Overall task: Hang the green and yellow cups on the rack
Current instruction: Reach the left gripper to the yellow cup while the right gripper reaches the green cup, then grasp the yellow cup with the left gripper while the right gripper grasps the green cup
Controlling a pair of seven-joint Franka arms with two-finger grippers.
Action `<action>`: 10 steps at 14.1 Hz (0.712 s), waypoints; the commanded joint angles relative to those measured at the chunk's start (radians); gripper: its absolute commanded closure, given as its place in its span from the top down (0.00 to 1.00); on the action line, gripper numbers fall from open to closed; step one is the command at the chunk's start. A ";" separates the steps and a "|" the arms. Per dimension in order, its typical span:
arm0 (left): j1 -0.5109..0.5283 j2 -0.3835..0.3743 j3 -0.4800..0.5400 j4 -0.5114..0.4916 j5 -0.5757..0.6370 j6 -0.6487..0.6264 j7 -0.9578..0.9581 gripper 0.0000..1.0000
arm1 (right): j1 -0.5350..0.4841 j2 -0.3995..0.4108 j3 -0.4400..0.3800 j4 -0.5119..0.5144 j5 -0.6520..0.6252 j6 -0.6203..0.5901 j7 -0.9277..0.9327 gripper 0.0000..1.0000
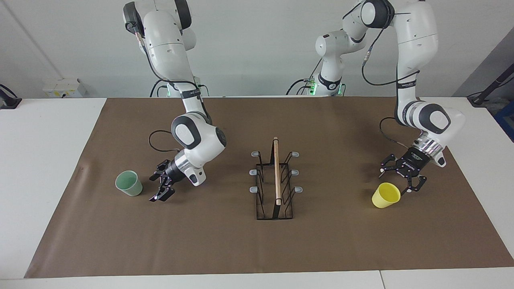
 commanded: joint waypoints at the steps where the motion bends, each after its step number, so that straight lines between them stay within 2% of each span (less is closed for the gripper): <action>1: -0.011 0.021 0.000 0.003 -0.073 0.020 0.055 1.00 | -0.020 -0.032 0.006 -0.056 -0.045 0.027 0.023 1.00; 4: -0.010 0.021 -0.003 0.008 -0.078 0.022 0.055 1.00 | -0.028 -0.042 0.006 -0.088 -0.099 0.030 0.023 1.00; 10: -0.020 0.047 -0.008 0.019 -0.167 0.029 0.098 1.00 | -0.059 -0.055 0.006 -0.149 -0.168 0.065 0.048 1.00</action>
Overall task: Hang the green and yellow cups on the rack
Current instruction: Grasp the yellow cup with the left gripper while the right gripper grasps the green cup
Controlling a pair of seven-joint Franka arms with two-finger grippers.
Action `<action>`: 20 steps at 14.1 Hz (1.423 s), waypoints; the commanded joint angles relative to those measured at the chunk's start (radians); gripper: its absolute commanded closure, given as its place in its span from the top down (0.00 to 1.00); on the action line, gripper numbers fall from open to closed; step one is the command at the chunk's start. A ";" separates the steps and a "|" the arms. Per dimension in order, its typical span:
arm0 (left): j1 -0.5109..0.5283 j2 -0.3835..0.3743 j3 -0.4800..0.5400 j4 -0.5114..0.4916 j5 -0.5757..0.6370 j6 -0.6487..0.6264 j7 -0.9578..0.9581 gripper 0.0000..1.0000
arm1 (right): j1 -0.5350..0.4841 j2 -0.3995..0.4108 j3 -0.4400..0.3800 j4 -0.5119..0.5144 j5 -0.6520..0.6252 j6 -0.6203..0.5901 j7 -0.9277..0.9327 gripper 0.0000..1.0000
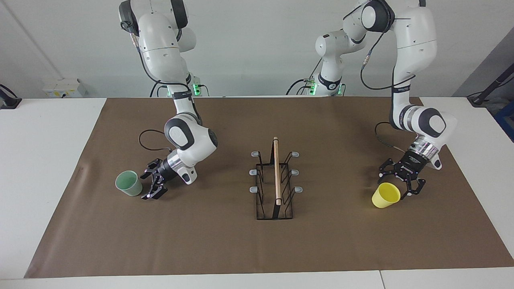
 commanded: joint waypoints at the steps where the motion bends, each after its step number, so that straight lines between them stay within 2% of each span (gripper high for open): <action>1: -0.024 0.018 -0.002 0.014 -0.061 0.041 0.047 1.00 | -0.019 -0.042 0.007 -0.080 -0.092 0.037 0.067 1.00; 3: -0.067 0.024 -0.004 0.011 -0.149 0.062 0.093 1.00 | -0.038 -0.052 0.007 -0.103 -0.137 0.038 0.102 1.00; 8: -0.070 0.030 -0.004 0.014 -0.144 0.078 0.095 1.00 | -0.053 -0.052 0.007 -0.109 -0.158 0.041 0.109 1.00; 9: -0.070 0.030 -0.004 0.016 -0.146 0.078 0.095 0.96 | -0.056 -0.052 0.007 -0.111 -0.161 0.041 0.110 1.00; 10: -0.069 0.030 -0.004 0.017 -0.146 0.081 0.095 0.55 | -0.058 -0.052 0.007 -0.111 -0.170 0.043 0.112 1.00; 11: -0.066 0.028 -0.004 0.019 -0.143 0.078 0.108 0.01 | -0.067 -0.052 0.007 -0.114 -0.177 0.047 0.128 1.00; 14: -0.066 0.028 -0.002 0.034 -0.128 0.070 0.157 0.00 | -0.093 -0.059 0.007 -0.152 -0.255 0.066 0.200 1.00; 20: -0.064 0.007 0.001 0.147 0.122 0.053 0.194 0.00 | -0.104 -0.062 0.007 -0.160 -0.278 0.073 0.214 1.00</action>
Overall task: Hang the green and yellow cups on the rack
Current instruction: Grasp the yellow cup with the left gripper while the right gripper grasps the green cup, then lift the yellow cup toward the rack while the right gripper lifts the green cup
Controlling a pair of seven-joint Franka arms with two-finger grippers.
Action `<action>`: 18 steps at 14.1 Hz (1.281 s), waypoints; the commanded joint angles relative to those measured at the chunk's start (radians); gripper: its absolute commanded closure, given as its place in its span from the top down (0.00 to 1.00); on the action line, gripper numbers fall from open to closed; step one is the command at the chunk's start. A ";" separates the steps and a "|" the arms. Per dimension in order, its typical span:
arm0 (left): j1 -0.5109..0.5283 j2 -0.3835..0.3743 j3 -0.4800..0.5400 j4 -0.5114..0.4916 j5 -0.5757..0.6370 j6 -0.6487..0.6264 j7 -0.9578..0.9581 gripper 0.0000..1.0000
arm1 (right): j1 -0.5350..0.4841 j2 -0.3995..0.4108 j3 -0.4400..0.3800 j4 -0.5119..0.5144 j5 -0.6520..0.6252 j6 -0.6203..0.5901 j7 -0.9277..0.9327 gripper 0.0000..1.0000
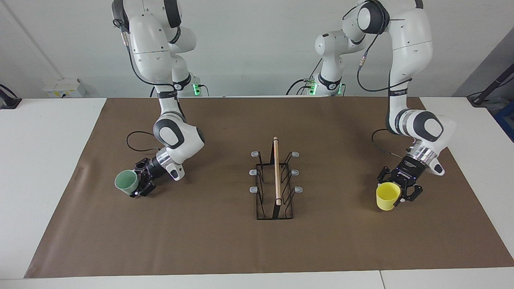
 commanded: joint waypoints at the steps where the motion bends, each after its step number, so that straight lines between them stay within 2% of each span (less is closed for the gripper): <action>1: -0.006 -0.032 0.007 0.037 0.094 -0.011 0.007 0.00 | -0.018 -0.035 0.007 -0.039 -0.047 0.024 0.024 1.00; 2: -0.006 -0.049 0.005 0.045 0.139 -0.011 0.008 0.00 | -0.022 -0.035 0.007 -0.039 -0.059 0.026 0.022 0.98; 3: -0.011 -0.069 0.004 0.051 0.177 -0.010 0.010 0.00 | -0.030 -0.035 0.007 -0.039 -0.071 0.030 0.022 0.57; 4: -0.044 -0.102 0.005 0.050 0.200 0.009 0.011 0.00 | -0.032 -0.035 0.007 -0.040 -0.074 0.032 0.022 0.31; 5: -0.087 -0.133 0.011 0.050 0.216 0.021 0.010 0.00 | -0.033 -0.035 0.007 -0.040 -0.080 0.035 0.022 0.23; 6: -0.112 -0.170 0.011 0.047 0.239 0.054 0.005 0.00 | -0.035 -0.035 0.007 -0.040 -0.100 0.038 0.022 0.03; 8: -0.166 -0.230 0.013 0.021 0.277 0.095 -0.074 0.00 | -0.052 -0.035 0.007 -0.043 -0.123 0.046 0.022 0.00; 9: -0.183 -0.243 0.013 0.021 0.340 0.095 -0.108 0.00 | -0.052 -0.035 0.007 -0.046 -0.125 0.046 0.022 0.00; 12: -0.267 -0.262 0.010 0.071 0.698 0.092 -0.367 0.00 | -0.039 -0.035 0.009 -0.037 -0.125 0.043 0.013 0.00; 13: -0.293 -0.262 0.010 0.080 0.777 0.089 -0.430 0.00 | -0.039 -0.035 0.010 -0.028 -0.113 0.046 0.013 0.00; 16: -0.383 -0.274 0.013 0.080 0.965 0.079 -0.570 0.00 | -0.041 -0.076 0.030 -0.016 0.039 0.123 -0.001 0.00; 18: -0.454 -0.276 0.013 0.083 1.222 0.067 -0.712 0.00 | -0.041 -0.121 0.030 -0.016 0.163 0.183 -0.033 0.00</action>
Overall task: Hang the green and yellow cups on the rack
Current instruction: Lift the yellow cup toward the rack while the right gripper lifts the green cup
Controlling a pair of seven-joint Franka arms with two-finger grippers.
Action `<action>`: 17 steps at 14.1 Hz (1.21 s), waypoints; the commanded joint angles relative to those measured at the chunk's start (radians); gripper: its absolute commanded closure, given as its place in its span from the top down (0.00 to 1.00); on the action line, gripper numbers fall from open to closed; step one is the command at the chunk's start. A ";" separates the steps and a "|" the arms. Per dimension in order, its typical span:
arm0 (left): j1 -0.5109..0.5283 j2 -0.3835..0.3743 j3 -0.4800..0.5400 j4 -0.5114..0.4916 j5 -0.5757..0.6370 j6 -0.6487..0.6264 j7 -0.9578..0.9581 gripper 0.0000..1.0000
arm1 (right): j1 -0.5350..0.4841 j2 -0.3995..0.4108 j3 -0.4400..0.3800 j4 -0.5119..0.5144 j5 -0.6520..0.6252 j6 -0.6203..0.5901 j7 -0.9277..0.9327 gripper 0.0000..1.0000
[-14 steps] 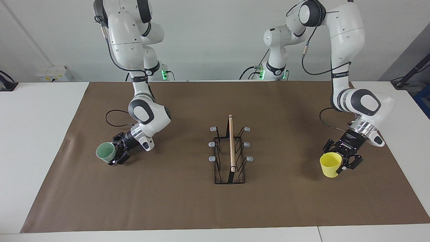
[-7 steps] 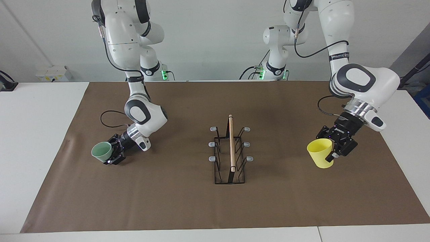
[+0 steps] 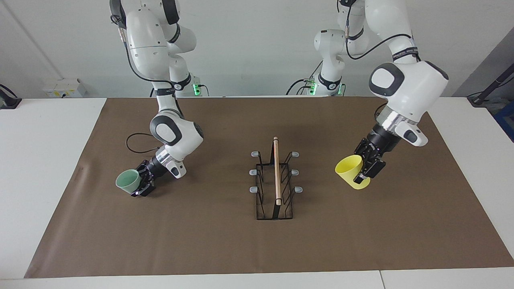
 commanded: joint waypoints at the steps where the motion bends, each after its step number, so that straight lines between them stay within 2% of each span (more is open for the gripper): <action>1: -0.095 -0.013 0.017 -0.003 0.277 -0.008 -0.185 0.00 | -0.014 -0.081 0.009 -0.012 0.156 0.072 -0.050 0.00; 3: -0.152 -0.020 0.016 -0.012 0.441 -0.035 -0.248 0.00 | -0.011 -0.125 0.012 -0.010 0.279 0.097 -0.061 0.00; 4: -0.186 -0.028 0.016 -0.017 0.527 -0.063 -0.276 0.00 | -0.014 -0.148 0.041 -0.004 0.371 0.098 -0.067 0.00; 6: -0.253 -0.055 0.015 -0.039 0.715 -0.146 -0.342 0.00 | -0.011 -0.185 0.087 0.039 0.590 0.089 -0.121 0.00; 9: -0.362 -0.095 0.015 -0.072 0.885 -0.293 -0.400 0.00 | -0.009 -0.188 0.114 0.112 0.901 0.098 -0.176 0.00; 11: -0.413 -0.140 0.012 -0.154 0.977 -0.293 -0.455 0.00 | -0.011 -0.185 0.152 0.158 1.099 0.114 -0.176 0.00; 13: -0.441 -0.175 0.012 -0.239 1.070 -0.234 -0.492 0.00 | -0.011 -0.185 0.160 0.183 1.319 0.184 -0.199 0.00; 15: -0.441 -0.186 0.012 -0.268 1.190 -0.214 -0.504 0.00 | -0.009 -0.188 0.160 0.183 1.550 0.264 -0.303 0.00; 17: -0.442 -0.188 0.010 -0.273 1.261 -0.186 -0.571 0.00 | -0.009 -0.213 0.160 0.183 1.780 0.270 -0.430 0.00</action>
